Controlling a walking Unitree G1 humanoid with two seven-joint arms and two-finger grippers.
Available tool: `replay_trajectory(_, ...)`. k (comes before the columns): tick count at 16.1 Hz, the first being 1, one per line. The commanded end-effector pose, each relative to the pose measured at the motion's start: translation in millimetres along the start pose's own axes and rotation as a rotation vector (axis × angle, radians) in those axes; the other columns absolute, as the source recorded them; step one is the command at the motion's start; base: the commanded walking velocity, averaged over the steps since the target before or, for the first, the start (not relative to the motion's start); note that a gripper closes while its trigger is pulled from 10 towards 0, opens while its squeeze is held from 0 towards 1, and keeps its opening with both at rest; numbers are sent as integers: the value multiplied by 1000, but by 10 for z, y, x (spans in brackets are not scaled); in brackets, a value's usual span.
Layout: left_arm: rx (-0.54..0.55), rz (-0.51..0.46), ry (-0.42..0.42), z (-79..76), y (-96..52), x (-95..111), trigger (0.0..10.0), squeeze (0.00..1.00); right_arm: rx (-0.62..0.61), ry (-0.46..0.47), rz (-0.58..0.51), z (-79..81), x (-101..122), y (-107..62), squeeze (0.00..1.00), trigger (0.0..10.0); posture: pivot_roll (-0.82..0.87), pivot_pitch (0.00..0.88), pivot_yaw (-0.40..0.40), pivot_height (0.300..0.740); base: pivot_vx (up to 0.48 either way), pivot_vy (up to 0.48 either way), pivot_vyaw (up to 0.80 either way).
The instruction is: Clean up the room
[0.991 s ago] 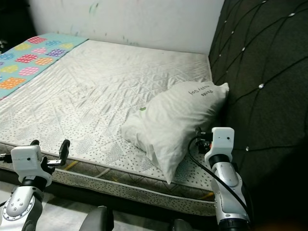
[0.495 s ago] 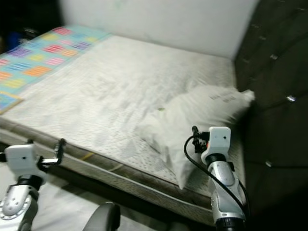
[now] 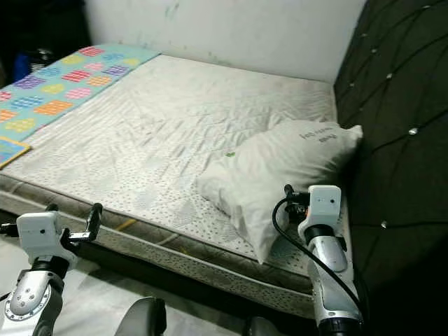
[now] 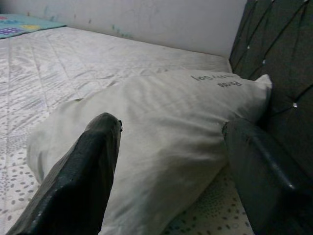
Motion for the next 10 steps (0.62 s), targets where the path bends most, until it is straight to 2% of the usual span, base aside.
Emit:
replay_trajectory(1,-146,183,-235,-803,703,-347,10000,0,423,47,56,1081,-72,143,0,10000,22,80,8,641,0,0,0)
replay_trajectory(5,-160,191,-245,-854,713,-361,10000,0,435,48,72,1094,-103,139,0,10000,18,78,2,641,0,0,0)
replay_trajectory(10,-161,190,-247,-851,721,-353,10000,0,436,58,76,1104,-100,141,0,10000,18,83,4,641,256,0,0)
Point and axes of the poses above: a point about 5 cm out from each wrist's last joint towards the gripper, its own y axis pointing out of the wrist towards the gripper, its own x axis along the axis of the wrist's last joint, z = x × y, the point moved 4 cm from there along y, pointing out of the wrist towards the gripper, and after that the axes turned 9 degrees about -y, right-handed, at the moved point
